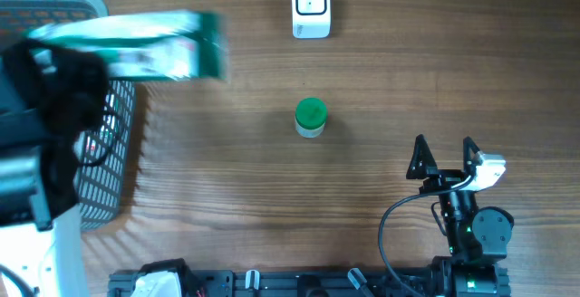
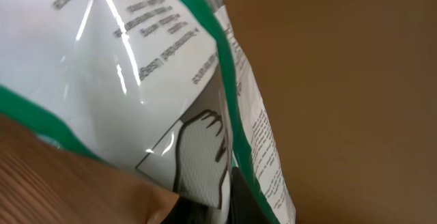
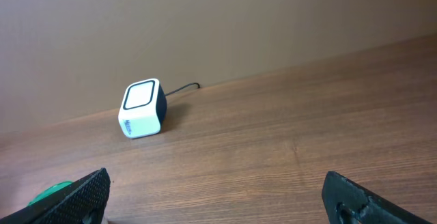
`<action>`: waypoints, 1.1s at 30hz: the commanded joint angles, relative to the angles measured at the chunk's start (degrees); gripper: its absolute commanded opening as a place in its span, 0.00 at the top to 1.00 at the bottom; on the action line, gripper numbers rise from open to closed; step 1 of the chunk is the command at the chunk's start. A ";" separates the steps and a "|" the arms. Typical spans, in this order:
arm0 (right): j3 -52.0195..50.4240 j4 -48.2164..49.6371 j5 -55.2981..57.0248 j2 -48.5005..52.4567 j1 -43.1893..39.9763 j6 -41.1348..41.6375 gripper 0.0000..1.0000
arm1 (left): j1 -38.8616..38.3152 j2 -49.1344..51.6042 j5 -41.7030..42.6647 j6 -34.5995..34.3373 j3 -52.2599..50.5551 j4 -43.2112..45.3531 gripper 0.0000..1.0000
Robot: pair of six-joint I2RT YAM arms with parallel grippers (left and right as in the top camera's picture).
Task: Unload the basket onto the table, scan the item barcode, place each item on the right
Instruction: 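Lift the green wet-wipes pack and lay it right of the jar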
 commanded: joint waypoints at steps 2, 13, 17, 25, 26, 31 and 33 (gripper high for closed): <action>-0.07 0.31 0.39 -0.20 0.11 0.37 0.00 | -20.74 9.40 -0.50 13.53 0.44 3.04 0.96; -0.07 0.31 0.37 -0.20 0.11 0.35 0.00 | -47.41 42.21 -0.94 33.24 0.44 23.39 0.96; -0.07 0.31 0.37 -0.20 0.11 0.37 0.00 | -48.94 48.17 4.46 33.07 0.44 24.33 0.96; -0.04 0.31 0.37 -0.20 0.11 0.37 0.00 | -50.93 48.78 5.42 34.60 0.46 23.45 0.53; -0.07 0.31 0.37 -0.20 0.11 0.37 0.00 | -50.69 47.67 5.38 34.82 0.46 23.21 0.41; -0.07 0.31 0.37 -0.20 0.11 0.39 0.00 | -46.42 31.36 -6.27 36.28 0.57 20.15 0.12; -0.07 0.31 0.37 -0.20 0.11 0.39 0.00 | -44.06 23.67 -13.11 36.26 0.57 17.75 0.09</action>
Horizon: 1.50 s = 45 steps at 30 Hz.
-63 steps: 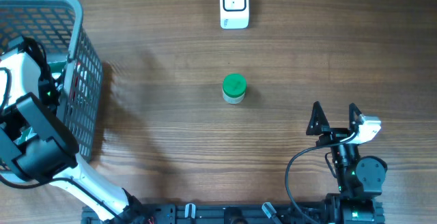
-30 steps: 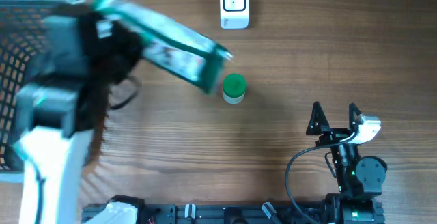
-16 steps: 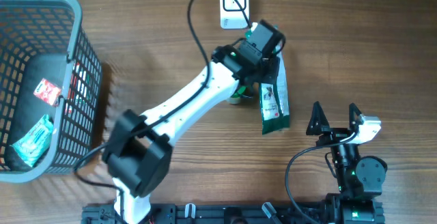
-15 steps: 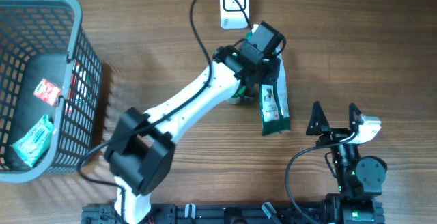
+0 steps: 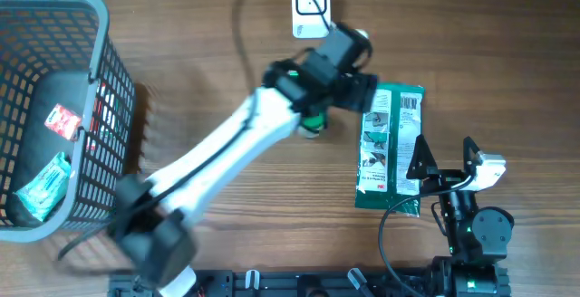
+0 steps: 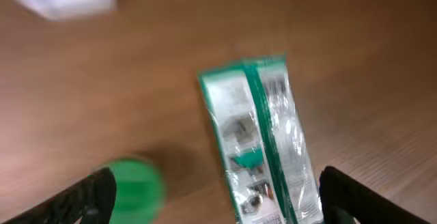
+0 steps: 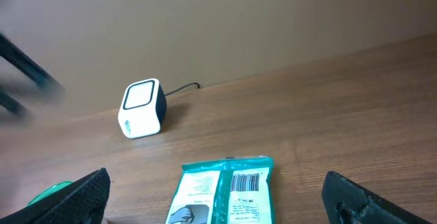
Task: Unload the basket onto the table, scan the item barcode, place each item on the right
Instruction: 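Lift the green wet-wipes pack and lay it right of the jar, then grasp the light-green toilet tissue wipes pack in the basket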
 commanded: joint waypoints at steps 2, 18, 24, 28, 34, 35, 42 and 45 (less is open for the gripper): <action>-0.07 0.31 0.39 -0.20 0.11 0.39 0.00 | 6.32 -19.37 -18.49 0.79 0.61 -5.35 0.00; -0.04 0.31 0.39 -0.20 0.11 0.39 0.00 | 57.75 -46.49 -41.72 -43.54 -3.87 -33.42 0.00; -0.04 0.31 0.39 -0.20 0.11 0.37 0.00 | 63.56 -33.81 -38.77 -57.02 -15.74 -30.49 0.00; -0.07 0.31 0.39 -0.20 0.11 0.37 0.00 | 70.14 -22.40 -30.80 -54.03 -16.22 -24.11 0.00; -0.07 0.31 0.42 -0.20 0.11 0.37 0.00 | 80.26 -10.97 -17.46 -48.87 -16.24 -20.61 0.00; -0.07 0.31 0.39 -0.20 0.11 0.39 0.00 | 81.31 -9.27 -17.03 -48.94 -16.24 -21.03 0.00; -0.07 0.31 0.42 -0.20 0.11 0.37 0.00 | 84.89 4.66 -13.22 -51.91 -16.24 -19.45 0.00; -0.07 0.31 0.42 -0.20 0.11 0.39 0.00 | 84.89 8.72 -13.22 -51.89 -16.24 -17.68 0.00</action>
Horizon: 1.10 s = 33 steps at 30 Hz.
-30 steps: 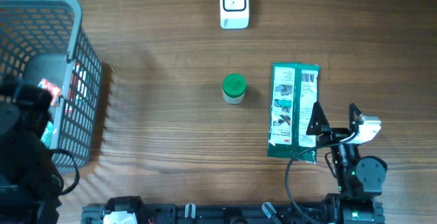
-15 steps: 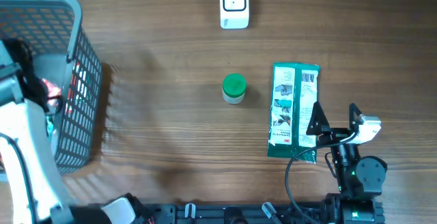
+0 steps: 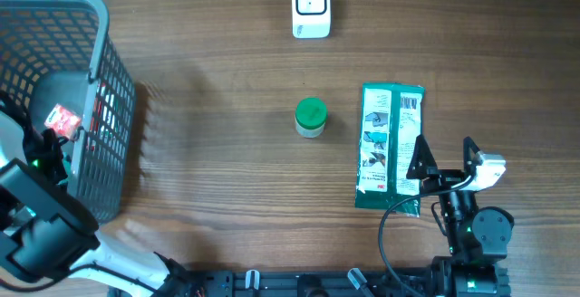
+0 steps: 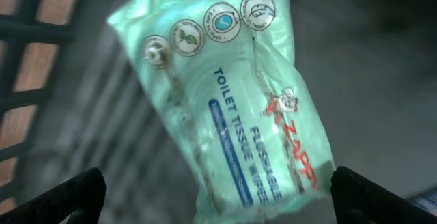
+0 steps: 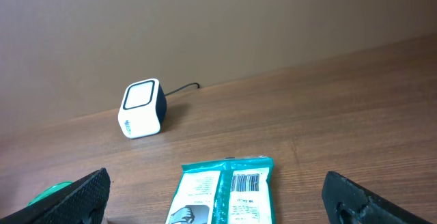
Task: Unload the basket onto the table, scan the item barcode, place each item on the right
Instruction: 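Grasp the light-green toilet tissue wipes pack in the basket, then place the light-green tissue pack on the table below the jar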
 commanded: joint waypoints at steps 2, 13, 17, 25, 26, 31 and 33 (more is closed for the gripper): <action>-0.07 0.31 0.39 -0.20 0.11 0.37 0.00 | 0.37 5.60 0.85 -1.09 -0.28 0.94 0.00; -0.07 0.31 0.39 -0.20 0.11 0.37 0.00 | 0.33 5.35 -1.60 2.14 0.02 1.05 0.61; -0.04 0.31 0.39 -0.20 0.11 0.37 0.00 | 0.33 -3.58 2.89 6.10 5.01 -2.84 0.65; -0.04 0.31 0.39 -0.20 0.11 0.37 0.00 | -1.40 -40.61 15.85 9.68 15.74 -8.81 0.59; -0.07 0.31 0.39 -0.20 0.11 0.37 0.01 | -4.11 -44.41 17.75 9.68 15.74 -9.60 0.59; -0.07 0.31 0.39 -0.20 0.11 0.37 0.00 | -29.31 -50.90 17.92 9.66 14.38 -16.00 0.60; -0.04 0.31 0.39 -0.20 0.11 0.37 0.00 | -39.54 -49.86 16.24 9.64 11.04 -14.73 0.60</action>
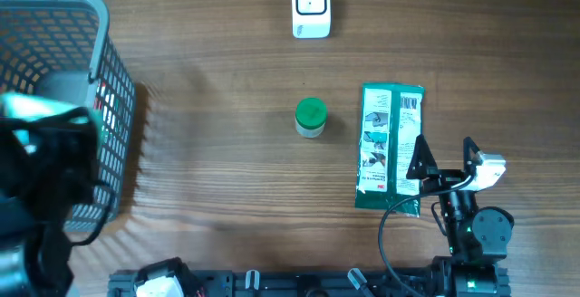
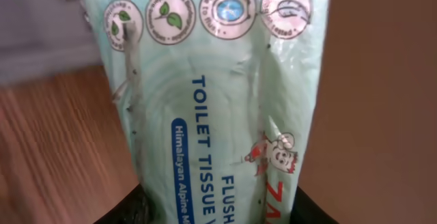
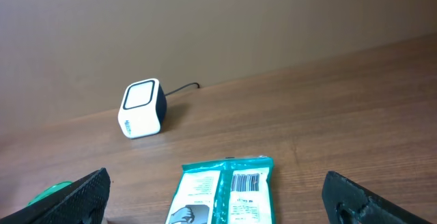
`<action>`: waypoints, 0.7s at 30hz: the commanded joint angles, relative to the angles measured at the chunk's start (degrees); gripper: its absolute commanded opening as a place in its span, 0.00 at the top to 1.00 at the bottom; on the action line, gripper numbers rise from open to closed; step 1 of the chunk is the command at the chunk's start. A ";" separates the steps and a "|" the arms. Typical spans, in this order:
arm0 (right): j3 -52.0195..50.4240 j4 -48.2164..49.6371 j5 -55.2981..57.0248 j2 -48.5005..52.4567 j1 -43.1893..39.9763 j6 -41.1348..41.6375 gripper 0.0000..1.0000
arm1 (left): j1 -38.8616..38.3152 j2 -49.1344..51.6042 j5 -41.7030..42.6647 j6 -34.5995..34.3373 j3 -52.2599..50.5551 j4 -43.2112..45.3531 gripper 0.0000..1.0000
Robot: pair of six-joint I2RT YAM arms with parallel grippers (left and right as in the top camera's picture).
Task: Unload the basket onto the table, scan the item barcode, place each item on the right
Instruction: 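Place the light-green tissue pack on the table below the jar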
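Observation:
A pale green pack of flushable toilet tissue wipes (image 2: 218, 94) fills the left wrist view, its foot pinched between the dark fingers (image 2: 126, 209) of my left gripper (image 2: 218, 210), which is shut on it. From overhead the left arm is a blur over the basket's near side, with the pack (image 1: 32, 107) showing at its top. The white scanner (image 1: 310, 7) stands at the table's far edge. My right gripper (image 1: 444, 143) rests open at the near right and holds nothing.
A grey mesh basket (image 1: 118, 152) stands at the left edge. A green-lidded jar (image 1: 310, 116) sits mid-table. A green-and-white packet (image 1: 391, 148) lies barcode up just ahead of the right gripper, and it also shows in the right wrist view as packet (image 3: 225, 190), beyond it the scanner (image 3: 142, 108).
My left gripper was open above the wipes pack lying in the basket. It is now shut on the pack and holds it up, with wood showing behind. The right arm has not moved.
My left gripper first held the green-and-white packet up near the basket. Then that packet lay on the table by the right gripper, with the left gripper open over it. The left gripper was then open over the wipes pack in the basket, and now it holds that pack.

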 commanded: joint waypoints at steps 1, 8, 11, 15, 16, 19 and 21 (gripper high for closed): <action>-0.07 0.31 0.39 -0.24 0.11 0.37 0.00 | -16.57 2.82 -2.08 1.11 -6.56 2.95 0.60; -0.07 0.31 0.39 -0.24 0.11 0.37 0.00 | -45.07 27.96 -7.98 -5.88 -21.53 15.41 0.60; -0.07 0.31 0.39 -0.24 0.11 0.37 0.00 | -51.56 41.53 -6.29 -9.70 -21.73 18.10 0.59; -0.07 0.31 0.42 -0.24 0.11 0.35 0.00 | -56.78 50.60 -4.79 -11.39 -21.70 22.03 0.44; -0.07 0.31 0.39 -0.24 0.11 0.37 0.00 | -56.89 50.23 -5.05 -11.30 -21.46 22.10 0.25; -0.07 0.31 0.39 -0.24 0.11 0.39 0.00 | -54.69 46.82 -9.31 -6.21 -16.98 18.34 0.00; -0.07 0.31 0.42 -0.24 0.11 0.37 0.00 | -50.80 43.25 -16.33 -2.80 -7.30 7.74 0.00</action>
